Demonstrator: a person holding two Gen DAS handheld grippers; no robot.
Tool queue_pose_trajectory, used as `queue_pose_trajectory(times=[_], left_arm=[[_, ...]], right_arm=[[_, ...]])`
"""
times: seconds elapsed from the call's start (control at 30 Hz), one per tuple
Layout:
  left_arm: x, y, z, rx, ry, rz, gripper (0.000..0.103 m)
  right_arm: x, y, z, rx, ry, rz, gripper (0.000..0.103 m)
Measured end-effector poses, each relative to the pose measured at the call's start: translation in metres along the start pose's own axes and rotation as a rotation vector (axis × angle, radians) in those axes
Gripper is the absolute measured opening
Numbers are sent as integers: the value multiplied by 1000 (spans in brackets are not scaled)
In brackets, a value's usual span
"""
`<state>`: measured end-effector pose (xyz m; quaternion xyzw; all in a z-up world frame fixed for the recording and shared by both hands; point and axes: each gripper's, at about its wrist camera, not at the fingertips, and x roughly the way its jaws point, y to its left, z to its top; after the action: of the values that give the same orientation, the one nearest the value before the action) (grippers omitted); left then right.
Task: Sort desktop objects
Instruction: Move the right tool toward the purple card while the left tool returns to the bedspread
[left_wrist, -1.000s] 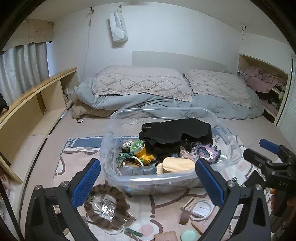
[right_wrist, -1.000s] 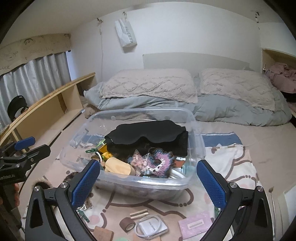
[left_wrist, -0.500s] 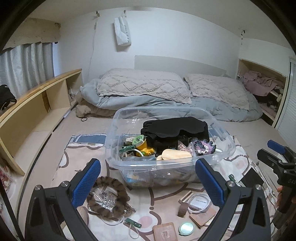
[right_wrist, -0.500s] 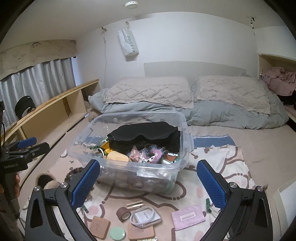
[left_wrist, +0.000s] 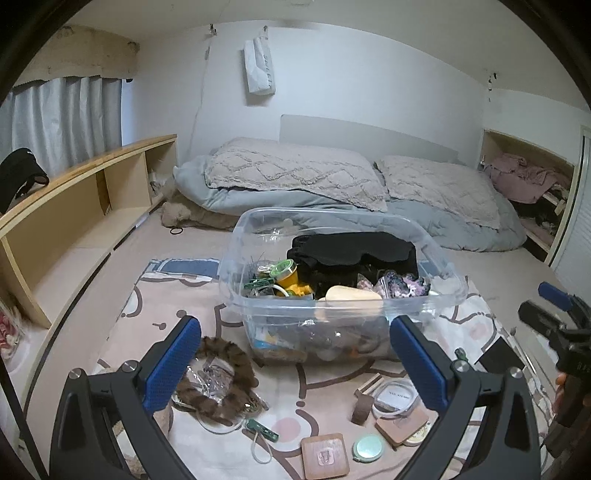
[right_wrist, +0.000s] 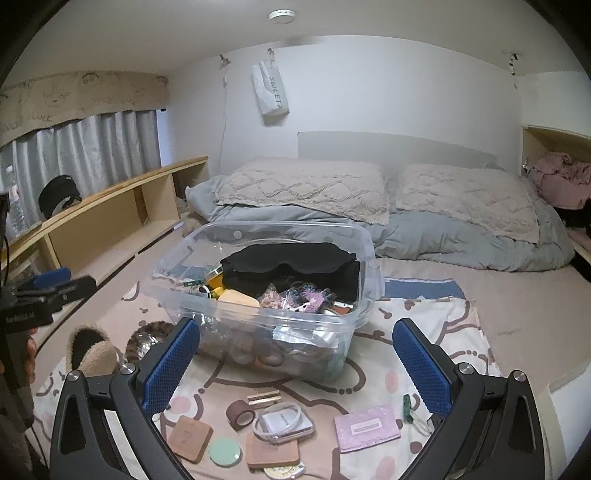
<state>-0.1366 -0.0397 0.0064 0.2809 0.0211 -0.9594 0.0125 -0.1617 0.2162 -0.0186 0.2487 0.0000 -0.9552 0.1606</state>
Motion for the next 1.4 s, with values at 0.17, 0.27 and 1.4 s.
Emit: queue_pose_trajectory(times=[0.17, 0.27, 1.4], left_arm=[[1, -4, -8, 14, -6, 9, 103], [5, -7, -15, 22, -11, 18, 103], [126, -25, -94, 213, 279, 10, 103]], right_arm=[[3, -6, -5, 21, -9, -33, 103], [9, -12, -12, 22, -9, -85, 103], [191, -80, -107, -43, 589, -248, 72]])
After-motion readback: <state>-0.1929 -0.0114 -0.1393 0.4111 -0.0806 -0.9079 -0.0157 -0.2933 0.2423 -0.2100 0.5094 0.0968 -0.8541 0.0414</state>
